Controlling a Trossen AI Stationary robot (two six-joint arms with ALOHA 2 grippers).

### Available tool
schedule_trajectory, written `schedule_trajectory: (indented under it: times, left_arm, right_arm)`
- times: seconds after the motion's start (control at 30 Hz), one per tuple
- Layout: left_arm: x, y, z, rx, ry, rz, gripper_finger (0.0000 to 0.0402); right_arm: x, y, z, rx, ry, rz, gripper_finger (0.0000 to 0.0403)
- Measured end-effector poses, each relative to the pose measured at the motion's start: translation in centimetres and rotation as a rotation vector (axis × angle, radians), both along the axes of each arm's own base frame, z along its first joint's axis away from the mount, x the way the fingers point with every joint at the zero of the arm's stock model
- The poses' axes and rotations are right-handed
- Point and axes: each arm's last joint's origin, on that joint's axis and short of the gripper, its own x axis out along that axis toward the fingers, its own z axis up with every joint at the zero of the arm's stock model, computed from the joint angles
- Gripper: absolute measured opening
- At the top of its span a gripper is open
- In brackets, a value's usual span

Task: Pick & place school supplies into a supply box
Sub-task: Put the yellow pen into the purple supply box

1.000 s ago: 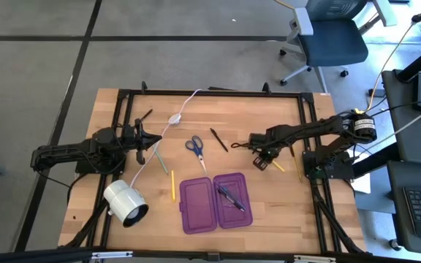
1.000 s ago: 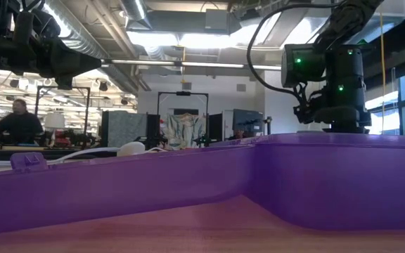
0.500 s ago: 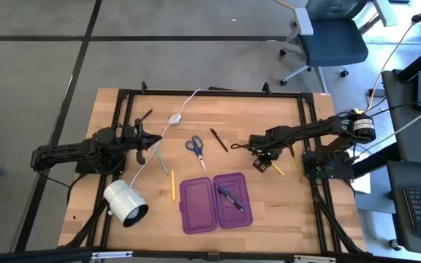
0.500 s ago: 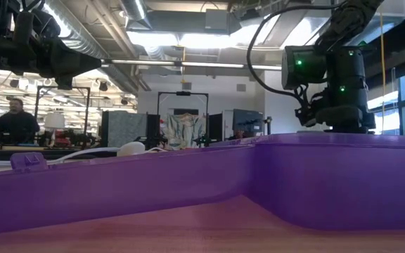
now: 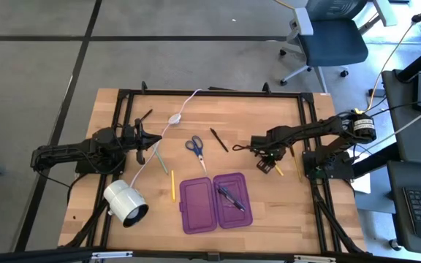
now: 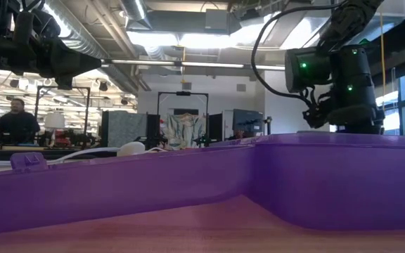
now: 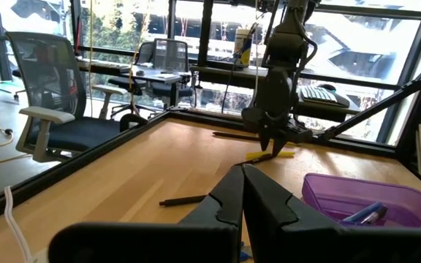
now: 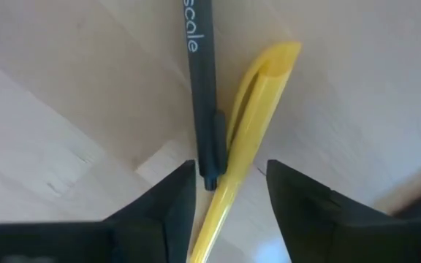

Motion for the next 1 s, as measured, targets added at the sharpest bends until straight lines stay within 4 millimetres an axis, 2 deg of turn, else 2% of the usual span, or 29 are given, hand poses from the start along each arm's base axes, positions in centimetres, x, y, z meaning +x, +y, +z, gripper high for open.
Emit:
schedule_trajectory:
  times: [0.3, 1.0]
  left_arm:
    - [0.0, 0.0, 0.0, 0.0, 0.0, 0.001, 0.0004]
    - [0.0, 0.0, -0.01, 0.0, 0.001, 0.001, 0.0004]
  right_arm:
    - [-1.02, 0.13, 0.19, 0.02, 0.104, 0.02, 0.0172]
    - [-0.06, -0.34, 0.01, -0.092, 0.016, 0.002, 0.0172]
